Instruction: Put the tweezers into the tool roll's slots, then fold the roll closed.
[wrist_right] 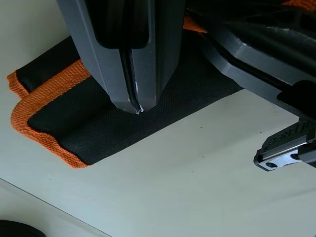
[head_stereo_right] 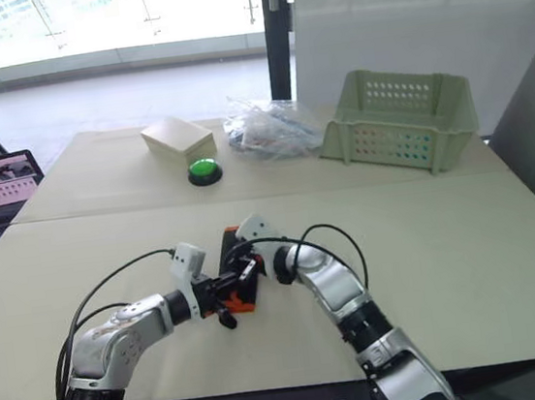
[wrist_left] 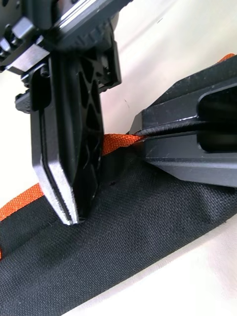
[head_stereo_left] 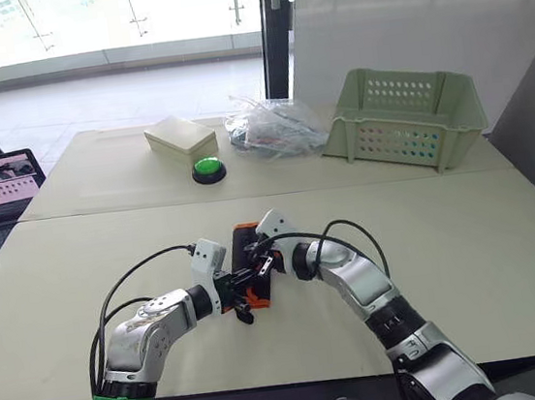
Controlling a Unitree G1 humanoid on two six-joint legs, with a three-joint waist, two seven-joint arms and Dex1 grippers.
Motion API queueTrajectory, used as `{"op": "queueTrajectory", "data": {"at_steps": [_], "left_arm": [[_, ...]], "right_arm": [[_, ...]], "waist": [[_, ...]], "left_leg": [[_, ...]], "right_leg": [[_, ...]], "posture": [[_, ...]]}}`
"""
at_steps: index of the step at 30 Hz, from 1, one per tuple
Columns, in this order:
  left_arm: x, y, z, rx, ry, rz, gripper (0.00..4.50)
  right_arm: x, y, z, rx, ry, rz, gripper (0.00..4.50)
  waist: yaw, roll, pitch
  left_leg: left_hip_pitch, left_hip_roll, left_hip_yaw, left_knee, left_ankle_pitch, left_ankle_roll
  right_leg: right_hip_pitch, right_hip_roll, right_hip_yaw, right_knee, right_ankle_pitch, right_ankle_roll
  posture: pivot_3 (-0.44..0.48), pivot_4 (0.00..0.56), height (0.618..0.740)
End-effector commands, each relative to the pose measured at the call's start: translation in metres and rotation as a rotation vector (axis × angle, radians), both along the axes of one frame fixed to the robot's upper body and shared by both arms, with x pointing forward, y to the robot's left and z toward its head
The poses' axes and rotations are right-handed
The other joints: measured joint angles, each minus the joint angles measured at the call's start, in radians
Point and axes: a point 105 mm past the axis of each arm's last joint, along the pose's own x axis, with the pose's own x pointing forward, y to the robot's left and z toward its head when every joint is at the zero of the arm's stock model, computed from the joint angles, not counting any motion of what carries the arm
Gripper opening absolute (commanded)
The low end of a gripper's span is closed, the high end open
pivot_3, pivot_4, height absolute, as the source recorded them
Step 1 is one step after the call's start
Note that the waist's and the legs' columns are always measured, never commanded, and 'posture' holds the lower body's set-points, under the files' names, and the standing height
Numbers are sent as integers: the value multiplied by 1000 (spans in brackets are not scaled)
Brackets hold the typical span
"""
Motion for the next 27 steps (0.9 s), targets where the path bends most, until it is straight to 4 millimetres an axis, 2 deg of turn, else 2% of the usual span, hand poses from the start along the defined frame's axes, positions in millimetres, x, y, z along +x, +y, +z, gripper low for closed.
{"op": "queueTrajectory", "data": {"at_steps": [1, 5, 7, 8, 9, 15, 19, 23, 27], "left_arm": [[-5, 17, -34, 85, 131, 77, 1543], [-8, 17, -31, 96, 119, 53, 2833], [-9, 20, -19, 79, 81, 19, 3515], [-10, 21, -15, 72, 68, 4, 3711], [-10, 24, -9, 77, 49, -5, 4052], [-17, 53, 24, 78, -50, -68, 4052], [-18, 67, 47, 47, -144, -104, 2978], [-15, 63, 60, -29, -226, -157, 1666], [-14, 53, 51, -29, -237, -198, 279]], "right_arm": [[-1, -6, -15, -55, 53, -5, 0], [-3, -8, -21, -61, 87, -6, 0], [-4, -10, -27, -71, 105, -13, 0], [-4, -11, -29, -75, 110, -16, 0], [-5, -10, -31, -74, 118, -15, 0], [-8, -10, -34, -69, 127, -17, 0], [-8, -10, -35, -66, 128, -20, 0], [-8, -10, -35, -62, 127, -21, 0], [-8, -9, -34, -59, 126, -20, 0]], "waist": [[-1, 1, -1], [-5, 2, -3], [-8, 2, -4], [-12, 2, -4], [-19, 2, -4], [-52, 2, -3], [-52, 1, -2], [-48, 1, -2], [-50, 1, -2]], "left_leg": [[0, 0, 0, 0, 0, 0], [3, 0, 0, 0, 0, 0], [5, 0, 0, 0, 0, 0], [6, 0, 0, -1, 0, 0], [8, 1, 0, -1, 0, 0], [8, 3, 0, -6, 0, 1], [3, 2, -1, -6, 0, 1], [1, 2, -1, -6, 0, 1], [0, 2, -1, -6, 0, 1]], "right_leg": [[1, 0, 0, 0, 0, 0], [3, 0, 0, 0, 0, 0], [4, 1, 1, 0, 0, 0], [4, 1, 1, 0, 0, 1], [5, 2, 1, 0, -3, 6], [1, 6, 3, 2, -5, 6], [-3, 5, 3, 0, -1, 0], [-3, 5, 2, -3, -1, 0], [-3, 5, 2, -4, -1, 0]], "posture": [[0, 150, 713], [0, 150, 713], [0, 150, 713], [0, 150, 713], [0, 150, 713], [0, 150, 713], [0, 150, 713], [0, 150, 713], [0, 150, 713]]}}
